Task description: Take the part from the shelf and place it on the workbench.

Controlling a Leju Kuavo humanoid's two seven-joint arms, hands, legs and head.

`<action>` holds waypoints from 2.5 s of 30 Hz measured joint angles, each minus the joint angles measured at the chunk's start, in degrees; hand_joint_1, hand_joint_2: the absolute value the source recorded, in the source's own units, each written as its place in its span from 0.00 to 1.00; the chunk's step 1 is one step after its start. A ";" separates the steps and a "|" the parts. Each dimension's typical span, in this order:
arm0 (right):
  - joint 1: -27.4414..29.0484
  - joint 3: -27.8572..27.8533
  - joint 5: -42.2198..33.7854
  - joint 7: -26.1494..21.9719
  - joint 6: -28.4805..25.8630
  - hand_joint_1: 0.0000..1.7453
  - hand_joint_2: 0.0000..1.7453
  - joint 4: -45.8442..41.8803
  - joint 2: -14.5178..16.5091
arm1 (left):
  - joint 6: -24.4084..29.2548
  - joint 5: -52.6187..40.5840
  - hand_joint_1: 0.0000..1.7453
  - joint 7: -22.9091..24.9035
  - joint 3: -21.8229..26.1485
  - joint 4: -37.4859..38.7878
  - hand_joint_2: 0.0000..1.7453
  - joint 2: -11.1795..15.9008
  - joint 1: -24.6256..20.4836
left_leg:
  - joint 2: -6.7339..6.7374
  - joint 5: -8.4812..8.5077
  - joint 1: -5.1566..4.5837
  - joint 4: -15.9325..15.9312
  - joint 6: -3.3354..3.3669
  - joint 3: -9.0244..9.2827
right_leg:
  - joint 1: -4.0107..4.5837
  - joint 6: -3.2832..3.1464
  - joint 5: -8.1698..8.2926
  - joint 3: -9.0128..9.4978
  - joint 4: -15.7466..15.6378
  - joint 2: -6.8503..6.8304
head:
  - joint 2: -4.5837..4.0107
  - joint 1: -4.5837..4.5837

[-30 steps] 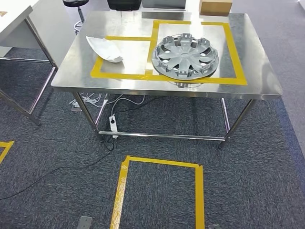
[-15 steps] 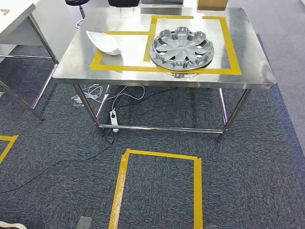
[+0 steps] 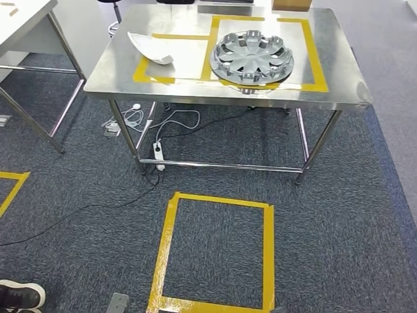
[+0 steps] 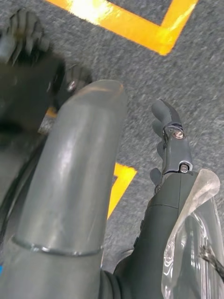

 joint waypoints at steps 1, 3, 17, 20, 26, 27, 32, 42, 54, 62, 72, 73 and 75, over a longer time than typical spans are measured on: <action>-0.12 0.05 -0.07 -0.11 -0.20 0.00 0.00 0.00 -0.05 | 0.20 0.04 0.00 -0.05 0.01 0.00 0.00 -0.04 0.06 | 0.23 0.17 -0.06 0.23 -0.26 -0.14 | 0.19 -0.66 -0.59 0.36 -0.92 -0.06 | 0.00 -0.01; -0.09 0.08 -0.13 -0.26 -0.40 0.00 0.00 0.03 -0.17 | 0.50 0.13 0.00 -0.12 0.02 -0.01 0.00 -0.09 0.12 | 0.57 0.12 0.13 0.57 -0.87 -0.23 | 0.20 -2.01 -0.41 -0.25 -0.98 0.42 | 0.00 -0.06; 0.26 1.81 2.52 -0.50 0.48 0.00 0.00 0.34 -0.28 | 1.69 0.46 0.00 -0.09 0.03 0.17 0.00 -0.80 0.93 | -5.41 -3.98 0.05 0.55 0.65 5.80 | 0.23 -1.83 3.43 -3.79 -0.40 7.06 | 0.00 -0.31; 0.56 2.43 3.07 -0.32 0.91 0.00 0.00 0.54 -0.37 | 1.97 0.53 0.00 -0.14 0.06 0.17 0.00 -1.09 0.47 | -3.12 -3.78 0.36 -1.63 0.82 6.05 | 0.24 -1.02 2.15 -5.79 1.47 5.27 | 0.00 -0.13; 0.61 3.20 4.48 -0.04 1.10 0.00 0.00 0.62 -0.61 | 2.11 0.58 0.00 0.04 0.09 0.21 0.00 -1.50 0.83 | 2.14 -3.37 0.41 -1.45 0.98 4.86 | 0.02 0.40 -2.76 -10.58 13.47 1.17 | 0.00 0.61; 0.73 3.52 5.01 0.10 1.14 0.00 0.00 0.63 -0.70 | 2.12 0.59 0.00 0.13 0.09 0.21 0.00 -1.58 0.79 | 2.84 -3.42 0.45 -1.14 0.89 4.66 | -0.08 0.54 -0.98 -8.50 10.12 0.56 | 0.00 0.62; 0.49 5.11 6.59 0.58 1.36 0.00 0.00 0.63 -0.99 | 2.33 0.91 0.00 0.63 0.09 0.21 0.00 -1.83 0.62 | 5.40 -3.69 0.00 0.06 -0.60 4.35 | 0.18 -1.23 1.74 -3.37 -0.01 -2.53 | 0.00 0.35; 0.57 5.97 7.09 0.50 1.10 0.00 0.00 0.63 -1.23 | 2.10 0.45 0.00 0.61 0.09 0.24 0.00 -1.97 0.87 | -0.93 -10.12 0.62 12.51 -1.48 0.69 | 0.33 -3.43 4.14 -5.13 0.13 4.36 | 0.00 -0.15; 0.62 6.97 7.80 0.92 1.90 0.00 0.00 0.79 -1.26 | 1.86 -0.73 0.00 0.71 -0.16 0.36 0.00 -2.10 0.87 | -0.16 -3.95 0.66 -1.52 0.84 5.51 | 0.19 -0.13 -2.07 -13.04 13.03 1.99 | 0.00 0.48; 0.52 6.91 6.68 0.73 2.14 0.00 0.00 0.79 -1.27 | 1.75 -1.04 0.00 1.01 -0.22 0.39 0.00 -1.82 0.46 | 5.40 -4.25 0.16 -0.51 -0.65 5.37 | 0.25 -0.83 2.53 -3.80 0.00 -3.48 | 0.00 0.39; 0.42 6.78 6.71 0.77 2.78 0.00 0.00 0.79 -1.31 | 1.41 -1.01 0.00 0.99 -0.31 0.39 0.00 -1.32 0.24 | -0.58 -11.60 0.67 14.44 -1.66 0.01 | 0.58 -3.61 4.38 -5.16 -0.23 3.65 | 0.00 -0.13; 0.46 6.78 6.71 0.80 2.78 0.00 0.00 0.79 -1.31 | 1.41 -1.02 0.00 1.04 -0.32 0.39 0.00 -1.30 0.23 | -1.09 -9.47 0.63 11.41 -1.28 1.41 | 0.68 -3.55 4.47 -5.16 -0.21 4.50 | 0.00 -0.13; 0.37 6.77 6.74 0.82 2.81 0.00 0.00 0.80 -1.26 | 1.47 -1.06 0.00 1.20 -0.34 0.41 0.00 -1.18 0.24 | -4.26 -5.75 0.60 4.03 -0.28 4.56 | 0.75 -3.31 4.69 -5.35 -0.07 6.04 | 0.00 -0.04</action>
